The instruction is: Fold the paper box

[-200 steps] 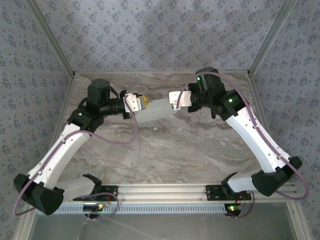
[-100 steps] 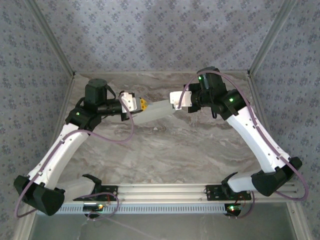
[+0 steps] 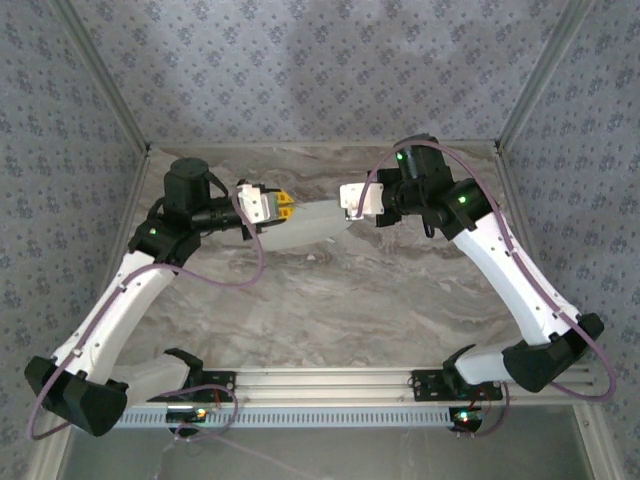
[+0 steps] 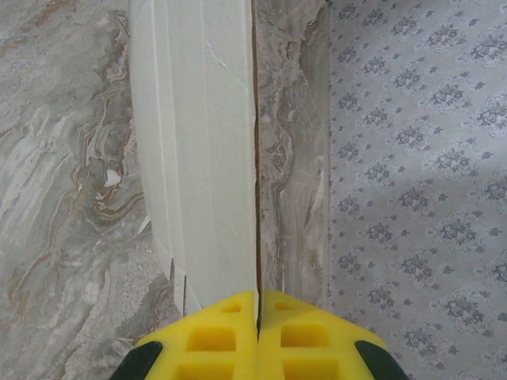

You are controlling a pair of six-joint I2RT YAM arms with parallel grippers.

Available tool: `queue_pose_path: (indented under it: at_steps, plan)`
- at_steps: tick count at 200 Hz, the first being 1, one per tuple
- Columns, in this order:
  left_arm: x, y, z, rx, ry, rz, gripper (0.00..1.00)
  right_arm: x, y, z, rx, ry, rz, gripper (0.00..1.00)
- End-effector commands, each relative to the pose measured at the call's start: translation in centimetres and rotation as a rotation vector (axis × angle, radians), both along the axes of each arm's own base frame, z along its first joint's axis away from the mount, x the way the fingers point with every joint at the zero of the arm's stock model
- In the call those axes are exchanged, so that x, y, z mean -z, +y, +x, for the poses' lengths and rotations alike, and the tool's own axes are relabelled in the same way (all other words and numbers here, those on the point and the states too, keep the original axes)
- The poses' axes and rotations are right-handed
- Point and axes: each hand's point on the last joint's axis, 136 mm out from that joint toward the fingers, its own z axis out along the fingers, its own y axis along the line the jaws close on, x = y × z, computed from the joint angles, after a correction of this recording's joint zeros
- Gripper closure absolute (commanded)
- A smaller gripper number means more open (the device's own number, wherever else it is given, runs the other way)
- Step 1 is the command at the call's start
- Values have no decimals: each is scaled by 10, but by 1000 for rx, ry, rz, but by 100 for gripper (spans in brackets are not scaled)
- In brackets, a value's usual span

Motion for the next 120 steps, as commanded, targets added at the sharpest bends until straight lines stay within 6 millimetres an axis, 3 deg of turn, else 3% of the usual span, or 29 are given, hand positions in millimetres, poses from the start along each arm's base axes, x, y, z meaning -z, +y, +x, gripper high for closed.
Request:
queue_pose_path:
  at_steps: [1, 40, 67, 120]
  plan:
    - [-23, -2, -17, 69, -54, -57, 83, 12, -2, 2, 22, 50, -14, 100]
    - [-22, -3, -19, 75, -60, -55, 85, 14, 1, 2, 19, 60, -17, 100]
    - [-17, -2, -20, 83, -55, -37, 100, 14, 2, 3, 19, 61, -20, 100]
    - [-11, -2, -20, 86, -43, -22, 100, 9, 1, 1, 16, 56, -14, 100]
